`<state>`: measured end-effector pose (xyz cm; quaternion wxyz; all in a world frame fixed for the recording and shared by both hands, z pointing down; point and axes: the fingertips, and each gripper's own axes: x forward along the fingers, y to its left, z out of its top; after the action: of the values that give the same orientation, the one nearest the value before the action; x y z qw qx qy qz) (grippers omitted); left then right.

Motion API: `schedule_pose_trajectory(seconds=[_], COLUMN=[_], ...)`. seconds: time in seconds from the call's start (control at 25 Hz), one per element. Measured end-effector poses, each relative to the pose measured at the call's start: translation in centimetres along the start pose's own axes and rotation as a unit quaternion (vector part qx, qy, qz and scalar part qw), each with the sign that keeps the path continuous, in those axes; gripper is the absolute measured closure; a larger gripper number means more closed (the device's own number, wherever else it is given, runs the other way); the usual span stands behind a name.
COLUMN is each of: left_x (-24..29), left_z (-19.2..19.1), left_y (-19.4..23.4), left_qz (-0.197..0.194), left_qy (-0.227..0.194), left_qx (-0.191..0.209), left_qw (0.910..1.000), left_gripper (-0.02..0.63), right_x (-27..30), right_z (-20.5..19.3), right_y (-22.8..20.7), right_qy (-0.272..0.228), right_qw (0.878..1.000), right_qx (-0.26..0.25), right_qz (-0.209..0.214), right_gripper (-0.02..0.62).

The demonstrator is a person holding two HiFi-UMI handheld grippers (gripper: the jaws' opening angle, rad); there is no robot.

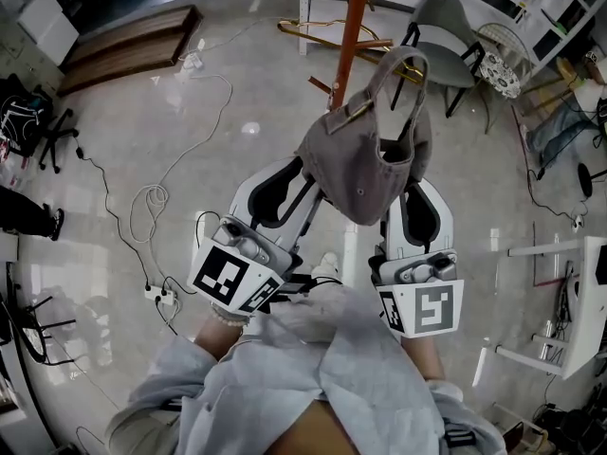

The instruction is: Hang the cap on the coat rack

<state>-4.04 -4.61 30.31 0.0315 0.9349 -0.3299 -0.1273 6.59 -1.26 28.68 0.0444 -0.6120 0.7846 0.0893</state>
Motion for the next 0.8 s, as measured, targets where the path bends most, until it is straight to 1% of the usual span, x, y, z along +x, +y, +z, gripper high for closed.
schedule_pose_trajectory(seconds=[0.52, 0.8], left_x=[6.1, 9.1], left_z=[-0.5, -0.7], left_y=[1.9, 2.2], left_qz=[0.031, 0.047], left_qy=[-0.002, -0.006], left_qx=[0.011, 0.017], left_qw=[0.9994, 0.9987], left_gripper=[0.488, 0.488], right_x=[5.0, 7.0], right_z=[-0.8, -1.0], right_y=[-5.2, -8.0], right_qy=[-0.007, -0.011], right_qw=[0.999, 0.999], right_qx=[0.013, 0.015], right_qz=[0.033, 0.051], right_gripper=[0.541, 0.541])
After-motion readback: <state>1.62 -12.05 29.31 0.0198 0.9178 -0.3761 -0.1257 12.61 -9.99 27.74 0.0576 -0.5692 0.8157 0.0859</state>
